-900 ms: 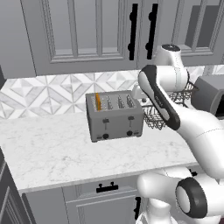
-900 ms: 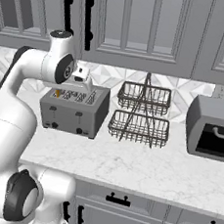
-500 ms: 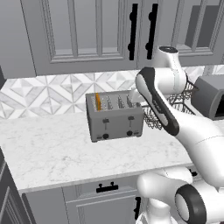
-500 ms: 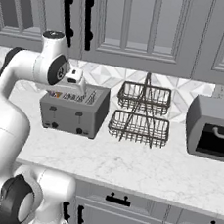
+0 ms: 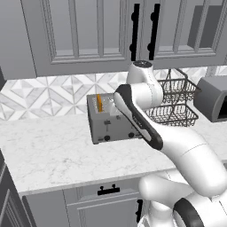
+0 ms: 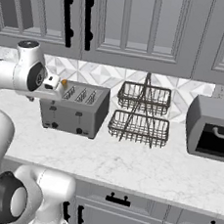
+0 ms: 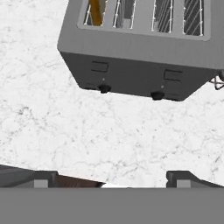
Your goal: Start the toaster. Once the lever pops up, take the bread to the plate on the dining counter.
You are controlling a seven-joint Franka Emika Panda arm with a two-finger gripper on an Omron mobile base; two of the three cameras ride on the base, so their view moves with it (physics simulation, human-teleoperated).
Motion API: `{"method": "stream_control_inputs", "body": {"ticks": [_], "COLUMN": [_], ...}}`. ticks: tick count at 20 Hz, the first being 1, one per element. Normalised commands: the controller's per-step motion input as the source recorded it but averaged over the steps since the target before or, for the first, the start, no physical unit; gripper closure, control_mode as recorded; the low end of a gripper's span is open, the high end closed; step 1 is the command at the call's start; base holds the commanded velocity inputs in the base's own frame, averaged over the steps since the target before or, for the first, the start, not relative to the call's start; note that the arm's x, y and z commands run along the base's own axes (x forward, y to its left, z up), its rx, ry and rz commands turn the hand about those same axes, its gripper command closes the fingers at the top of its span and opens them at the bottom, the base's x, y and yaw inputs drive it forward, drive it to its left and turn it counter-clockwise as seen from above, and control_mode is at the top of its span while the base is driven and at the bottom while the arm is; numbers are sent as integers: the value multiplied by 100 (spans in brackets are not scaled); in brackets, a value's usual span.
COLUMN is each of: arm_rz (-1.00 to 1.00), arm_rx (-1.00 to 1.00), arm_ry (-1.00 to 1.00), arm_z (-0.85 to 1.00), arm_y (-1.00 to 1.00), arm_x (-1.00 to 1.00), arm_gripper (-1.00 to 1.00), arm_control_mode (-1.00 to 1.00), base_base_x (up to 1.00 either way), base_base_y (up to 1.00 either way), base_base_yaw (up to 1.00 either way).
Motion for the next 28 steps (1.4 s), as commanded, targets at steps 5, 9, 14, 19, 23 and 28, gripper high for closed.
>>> {"method": "stream_control_inputs", "body": {"ticks": [5,9,14,19,23,28], "arm_rz": [0,0,0,0,-2,-3], "arm_rx": [-6,-3,-4,-5,-3,0], "arm_ry": [0,0,0,0,-4,-10], "arm_z": [-52,-49,-34,-19,-1,1], "arm_y": [71,59,40,20,0,-2], "arm_x": [20,29,30,27,21,9], "arm_gripper": [-100,-100,-100,-100,-100,-100], "arm_control_mode": [-100,-100,-100,-100,-100,-100], "base_base_x": [0,0,0,0,0,0], "base_base_y": [0,0,0,0,0,0], "base_base_yaw": [0,0,0,0,0,0]}}
